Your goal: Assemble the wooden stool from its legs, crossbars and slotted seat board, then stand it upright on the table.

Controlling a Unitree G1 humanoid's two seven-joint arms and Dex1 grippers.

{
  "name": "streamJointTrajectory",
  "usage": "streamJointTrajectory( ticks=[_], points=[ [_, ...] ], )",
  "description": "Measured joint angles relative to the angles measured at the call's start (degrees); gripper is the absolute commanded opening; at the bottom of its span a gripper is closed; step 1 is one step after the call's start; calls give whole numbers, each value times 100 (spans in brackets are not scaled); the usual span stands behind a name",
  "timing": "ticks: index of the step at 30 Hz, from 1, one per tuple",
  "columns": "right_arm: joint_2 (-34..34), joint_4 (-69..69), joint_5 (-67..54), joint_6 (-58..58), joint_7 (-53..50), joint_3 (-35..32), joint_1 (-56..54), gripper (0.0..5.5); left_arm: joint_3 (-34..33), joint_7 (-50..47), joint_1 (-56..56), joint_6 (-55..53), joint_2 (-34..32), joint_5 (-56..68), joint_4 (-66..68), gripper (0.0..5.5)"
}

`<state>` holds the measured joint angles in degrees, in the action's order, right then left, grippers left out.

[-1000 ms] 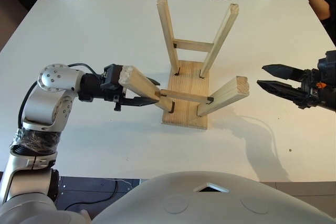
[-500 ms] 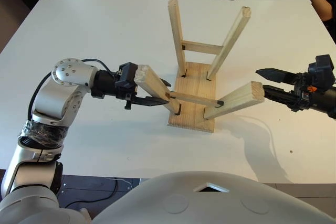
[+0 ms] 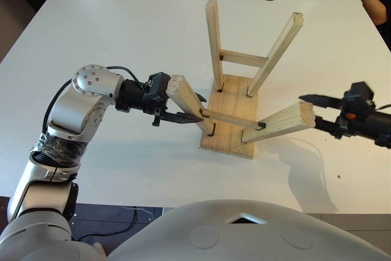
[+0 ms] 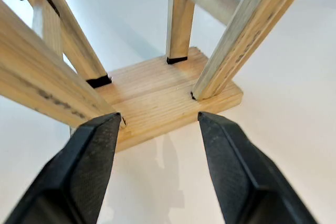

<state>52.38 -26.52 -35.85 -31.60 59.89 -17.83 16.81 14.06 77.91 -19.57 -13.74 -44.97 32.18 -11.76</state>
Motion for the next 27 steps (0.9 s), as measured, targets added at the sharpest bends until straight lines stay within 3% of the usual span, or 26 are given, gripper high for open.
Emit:
streamJointTrajectory(
  ticks=[9, 19, 27],
  points=[
    [-306, 527, 1571, 827, -312, 1560, 146, 270, 214, -314, -143, -429, 94, -53, -291, 203],
    [-1193, 1668, 2399, 1264, -1154, 2245, -790, 270, 184, -836, 71, -853, 56, -9, -829, 203],
    [-2162, 3174, 2833, 1742, -2080, 2311, -1990, 270, 290, -1437, -35, -962, 271, -220, -779, 203]
  ],
)
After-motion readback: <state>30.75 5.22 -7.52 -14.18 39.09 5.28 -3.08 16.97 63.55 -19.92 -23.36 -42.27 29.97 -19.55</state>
